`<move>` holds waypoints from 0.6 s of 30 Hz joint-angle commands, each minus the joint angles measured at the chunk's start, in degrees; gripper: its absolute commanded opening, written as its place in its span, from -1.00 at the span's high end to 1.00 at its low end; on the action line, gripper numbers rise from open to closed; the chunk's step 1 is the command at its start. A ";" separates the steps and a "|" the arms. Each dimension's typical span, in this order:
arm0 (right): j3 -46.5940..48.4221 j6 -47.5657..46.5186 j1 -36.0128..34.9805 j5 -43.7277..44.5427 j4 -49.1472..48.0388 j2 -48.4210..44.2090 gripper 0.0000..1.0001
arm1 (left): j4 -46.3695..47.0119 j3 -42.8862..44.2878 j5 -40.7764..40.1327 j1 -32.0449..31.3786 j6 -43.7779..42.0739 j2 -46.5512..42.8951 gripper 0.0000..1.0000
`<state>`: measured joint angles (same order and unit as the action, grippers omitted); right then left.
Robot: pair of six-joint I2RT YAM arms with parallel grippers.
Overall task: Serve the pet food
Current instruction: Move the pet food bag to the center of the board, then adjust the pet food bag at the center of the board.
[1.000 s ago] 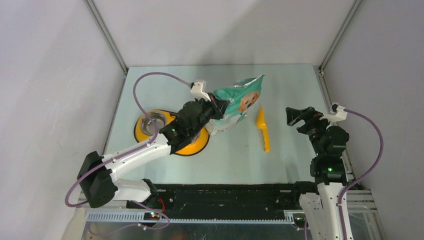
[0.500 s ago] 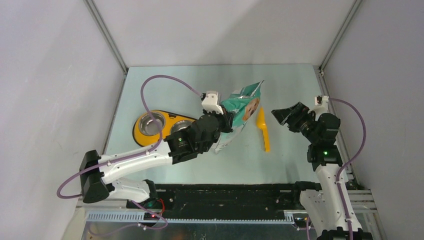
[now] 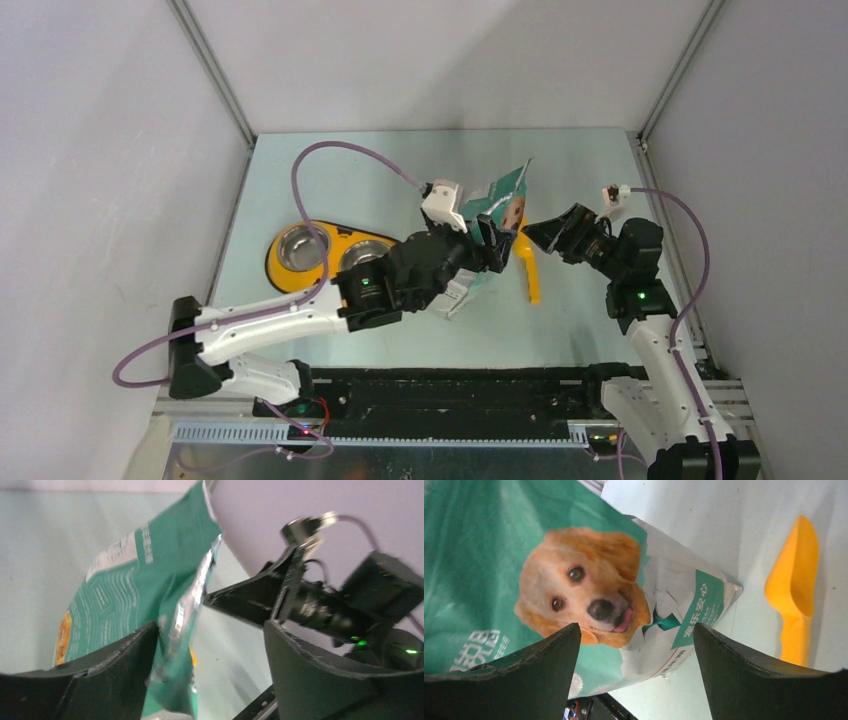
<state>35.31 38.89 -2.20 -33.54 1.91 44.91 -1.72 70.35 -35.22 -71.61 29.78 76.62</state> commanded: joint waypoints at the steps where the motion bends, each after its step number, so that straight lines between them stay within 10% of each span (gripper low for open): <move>1: 2.73 -0.74 -2.08 0.80 -0.44 1.32 -0.75 | 6.07 0.80 -0.25 -0.54 -1.95 -7.03 -0.91; 18: 3.49 -1.05 -3.98 11.71 3.55 1.77 -0.99 | -13.85 -17.20 -27.07 2.36 1.75 -38.45 -0.99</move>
<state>36.14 38.76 -5.93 -26.76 4.19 47.75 -9.19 56.75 -52.77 -71.64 25.69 41.56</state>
